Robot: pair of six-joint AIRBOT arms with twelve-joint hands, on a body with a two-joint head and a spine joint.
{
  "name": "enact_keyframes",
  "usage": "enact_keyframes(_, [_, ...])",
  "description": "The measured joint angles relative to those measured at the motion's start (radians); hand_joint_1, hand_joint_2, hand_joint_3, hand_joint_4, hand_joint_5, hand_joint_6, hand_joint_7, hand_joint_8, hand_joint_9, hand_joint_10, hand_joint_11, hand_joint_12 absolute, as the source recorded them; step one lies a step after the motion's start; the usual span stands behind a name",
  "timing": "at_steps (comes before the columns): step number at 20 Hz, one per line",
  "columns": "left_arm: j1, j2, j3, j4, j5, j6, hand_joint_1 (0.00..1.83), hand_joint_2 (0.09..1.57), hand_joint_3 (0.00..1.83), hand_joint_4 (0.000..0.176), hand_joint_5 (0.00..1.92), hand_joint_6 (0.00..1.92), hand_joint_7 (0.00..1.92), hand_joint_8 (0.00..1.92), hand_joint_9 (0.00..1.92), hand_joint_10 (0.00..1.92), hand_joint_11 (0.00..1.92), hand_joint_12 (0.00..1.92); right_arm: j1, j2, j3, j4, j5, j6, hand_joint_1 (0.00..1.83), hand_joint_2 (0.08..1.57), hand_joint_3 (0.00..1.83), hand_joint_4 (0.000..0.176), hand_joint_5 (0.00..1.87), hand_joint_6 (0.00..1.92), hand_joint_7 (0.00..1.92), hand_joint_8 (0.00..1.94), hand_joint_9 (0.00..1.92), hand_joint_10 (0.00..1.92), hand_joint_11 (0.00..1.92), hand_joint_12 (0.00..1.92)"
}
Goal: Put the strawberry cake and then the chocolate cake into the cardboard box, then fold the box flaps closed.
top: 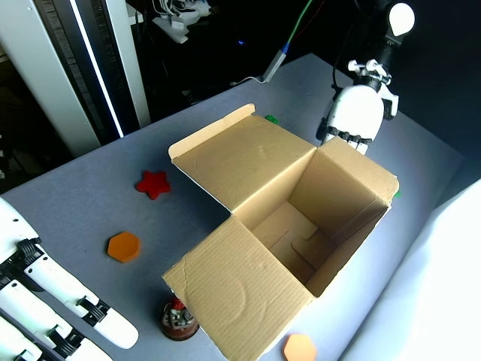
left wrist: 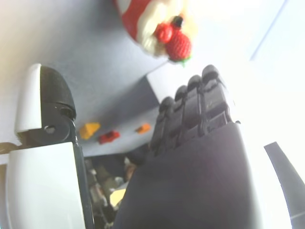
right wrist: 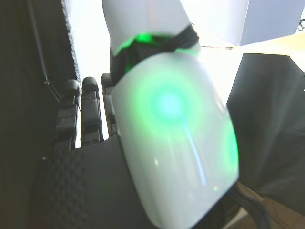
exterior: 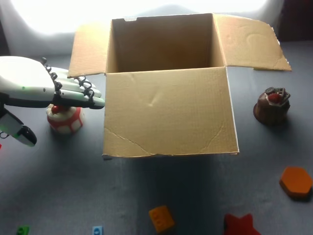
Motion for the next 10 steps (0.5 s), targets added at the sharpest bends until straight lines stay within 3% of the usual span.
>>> enact_keyframes(7, [0.005,-0.088,0.113,-0.016,0.001,-0.02,1.24,0.95,0.0,0.008,0.03,0.0,0.0,0.0,0.0,0.0,0.0,0.15,0.0,0.0,0.0,0.0,0.0,0.0,1.27,0.93,0.0,0.0,0.0,0.0,0.0,0.0,0.0,0.0,0.0,0.0])
enact_keyframes(9, [0.017,-0.101,0.139,-0.02,0.0,-0.021,1.21,0.96,0.0,0.02,0.04,0.0,0.0,0.0,0.0,0.0,0.0,0.2,0.0,0.0,0.0,0.0,0.0,0.0,1.25,0.94,0.01,0.0,0.0,0.0,0.0,0.0,0.0,0.0,0.0,0.0])
enact_keyframes(10, [0.022,-0.11,0.154,-0.022,-0.004,-0.023,1.24,0.96,0.0,0.017,0.05,0.0,0.0,0.0,0.0,0.0,0.0,0.2,0.0,0.0,0.0,0.0,0.0,0.0,1.27,0.94,0.0,0.0,0.0,0.0,0.0,0.0,0.0,0.0,0.0,0.0])
